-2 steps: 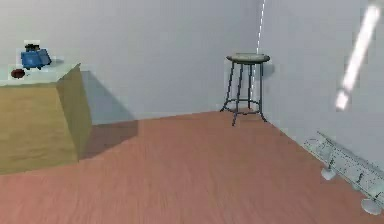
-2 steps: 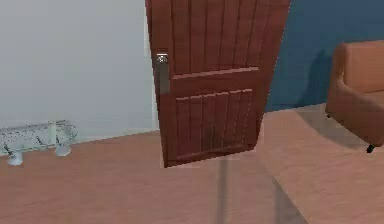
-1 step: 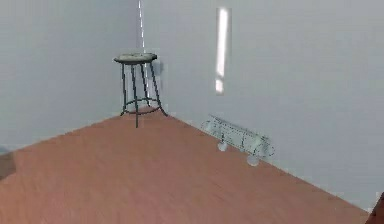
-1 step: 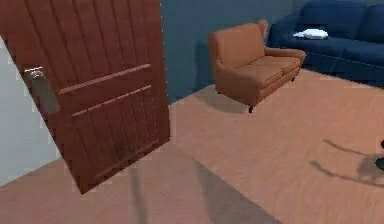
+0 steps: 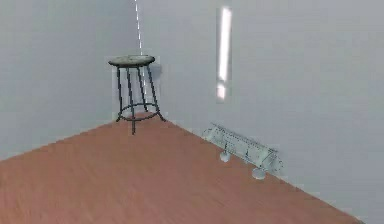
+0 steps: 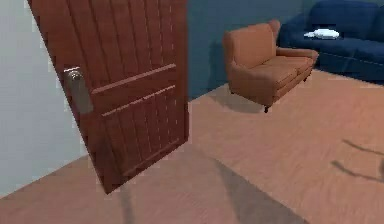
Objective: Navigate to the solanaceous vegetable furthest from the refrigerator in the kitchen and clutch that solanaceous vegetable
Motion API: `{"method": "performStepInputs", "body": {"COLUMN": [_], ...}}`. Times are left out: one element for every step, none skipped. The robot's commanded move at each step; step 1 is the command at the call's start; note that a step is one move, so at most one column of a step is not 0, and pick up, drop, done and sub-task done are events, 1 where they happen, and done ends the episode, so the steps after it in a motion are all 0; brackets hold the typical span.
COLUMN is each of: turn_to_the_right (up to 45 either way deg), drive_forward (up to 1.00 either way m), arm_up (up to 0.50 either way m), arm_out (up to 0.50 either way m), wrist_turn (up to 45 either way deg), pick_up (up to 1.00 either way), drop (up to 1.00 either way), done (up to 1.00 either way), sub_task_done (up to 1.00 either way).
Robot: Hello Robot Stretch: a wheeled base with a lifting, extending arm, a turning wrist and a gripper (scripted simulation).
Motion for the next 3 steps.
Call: {"method": "performStepInputs", "body": {"turn_to_the_right": [-45.0, -42.0, 0.0], "drive_forward": [0.0, 0.0, 0.35], "arm_up": [0.0, 0.0, 0.0], "arm_out": [0.0, 0.0, 0.0], "wrist_turn": [0.0, 0.0, 0.0], "pick_up": [0.0, 0.0, 0.0], "drop": [0.0, 0.0, 0.0], "done": [0.0, 0.0, 0.0], "sub_task_done": [0.0, 0.0, 0.0]}}
